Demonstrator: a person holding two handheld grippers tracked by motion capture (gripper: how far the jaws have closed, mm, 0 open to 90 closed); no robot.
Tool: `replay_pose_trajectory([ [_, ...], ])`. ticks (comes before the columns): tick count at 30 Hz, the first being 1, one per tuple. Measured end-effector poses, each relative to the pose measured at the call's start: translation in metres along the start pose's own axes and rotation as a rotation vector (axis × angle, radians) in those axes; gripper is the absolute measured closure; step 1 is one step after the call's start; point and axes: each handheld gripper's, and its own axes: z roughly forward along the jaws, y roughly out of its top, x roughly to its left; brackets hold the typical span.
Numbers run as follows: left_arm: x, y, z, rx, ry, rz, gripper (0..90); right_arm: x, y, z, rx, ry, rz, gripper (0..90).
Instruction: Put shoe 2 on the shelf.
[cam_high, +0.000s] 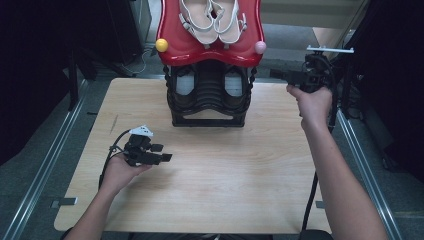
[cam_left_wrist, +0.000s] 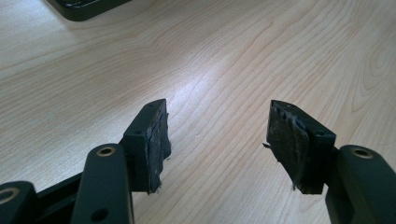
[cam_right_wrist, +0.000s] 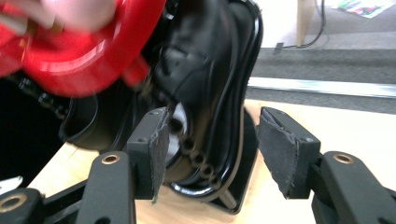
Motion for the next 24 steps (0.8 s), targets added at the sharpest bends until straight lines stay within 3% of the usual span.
replay_pose_trajectory([
  [6, 0.000, 0.000, 0.000, 0.003, -0.003, 0.003, 39.1, 0.003, -0.029, 0.002, 0.024, 0.015, -0.035, 43.5],
  [13, 0.000, 0.000, 0.000, 0.002, -0.006, 0.001, 39.1, 0.008, -0.062, 0.005, 0.050, 0.061, -0.038, 43.2],
  [24, -0.001, 0.000, 0.000, 0.004, -0.009, 0.002, 39.0, 0.013, -0.120, 0.026, 0.097, 0.094, -0.059, 43.6],
])
